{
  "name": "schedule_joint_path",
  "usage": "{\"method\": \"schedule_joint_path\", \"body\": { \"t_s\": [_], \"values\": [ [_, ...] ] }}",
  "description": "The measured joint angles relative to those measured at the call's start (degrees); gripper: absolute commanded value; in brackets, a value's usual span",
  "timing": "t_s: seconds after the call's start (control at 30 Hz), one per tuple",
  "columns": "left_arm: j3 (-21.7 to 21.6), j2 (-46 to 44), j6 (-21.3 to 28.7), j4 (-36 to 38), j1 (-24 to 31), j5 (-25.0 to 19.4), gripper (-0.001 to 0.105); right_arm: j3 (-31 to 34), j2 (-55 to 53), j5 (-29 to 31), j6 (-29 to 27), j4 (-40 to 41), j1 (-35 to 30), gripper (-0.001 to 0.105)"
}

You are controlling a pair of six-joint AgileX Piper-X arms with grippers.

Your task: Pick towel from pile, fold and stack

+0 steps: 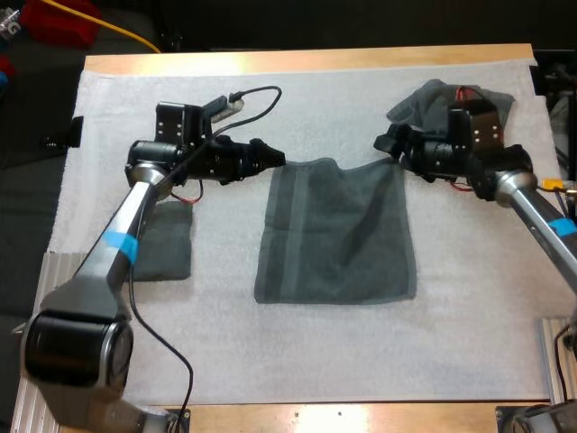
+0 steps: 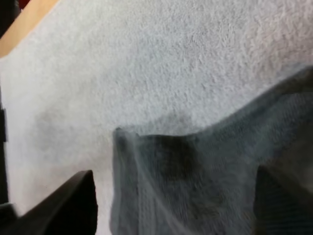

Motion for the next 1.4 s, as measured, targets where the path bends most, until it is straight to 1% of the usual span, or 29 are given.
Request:
{"method": "schedule_joint_path", "body": {
  "t_s": [0.1,0.17,0.2,0.23,0.27,0.3,0.4,0.5,0.53,0.6,0.77,0.93,1.13,1.4],
  "values": [
    [0.0,-2.5,2.0,3.0,0.0,0.1,0.066,0.0,-2.5,0.4,-3.0,3.8,0.0,0.066],
    [0.0,-4.4,4.3,6.1,0.0,-0.4,0.066,0.0,-4.1,0.5,-4.2,6.6,0.0,0.066],
    [0.0,-5.3,5.3,7.7,0.0,-1.3,0.066,0.0,-4.8,0.5,-4.7,7.8,0.0,0.066],
    [0.0,-7.1,7.3,11.0,0.0,-3.5,0.066,0.0,-6.4,0.5,-6.1,10.0,0.0,0.066],
    [0.0,-8.0,8.4,12.6,0.0,-4.7,0.066,0.0,-7.2,0.5,-6.9,10.9,0.0,0.066],
    [0.0,-9.8,10.3,15.6,0.0,-6.4,0.066,0.0,-9.5,0.5,-9.1,14.1,0.0,0.066],
    [0.0,-12.8,11.9,19.3,0.0,-7.8,0.066,0.0,-13.1,0.5,-11.8,18.5,0.0,0.066],
    [0.0,-16.5,13.2,21.7,0.0,-8.0,0.066,0.0,-17.1,0.8,-14.5,23.3,0.0,0.066],
    [0.0,-18.5,14.2,23.4,0.0,-8.2,0.066,0.0,-19.3,1.4,-16.0,26.2,0.0,0.066],
    [0.0,-21.6,15.3,26.2,0.0,-8.4,0.066,0.0,-22.7,1.4,-17.5,29.3,0.0,0.066],
    [0.0,-28.3,16.4,31.8,0.0,-8.6,0.066,0.0,-29.0,1.4,-18.4,34.9,0.0,0.066],
    [0.0,-34.0,17.8,36.3,0.0,-10.9,0.066,0.0,-33.6,1.4,-18.5,38.3,0.0,0.066],
    [0.0,-41.4,18.3,40.0,0.0,-11.6,0.066,0.0,-38.7,1.4,-19.3,42.5,0.0,0.066],
    [0.0,-49.1,18.6,46.0,0.0,-14.3,0.066,0.0,-45.5,1.4,-19.4,47.0,0.0,0.066]
  ]
}}
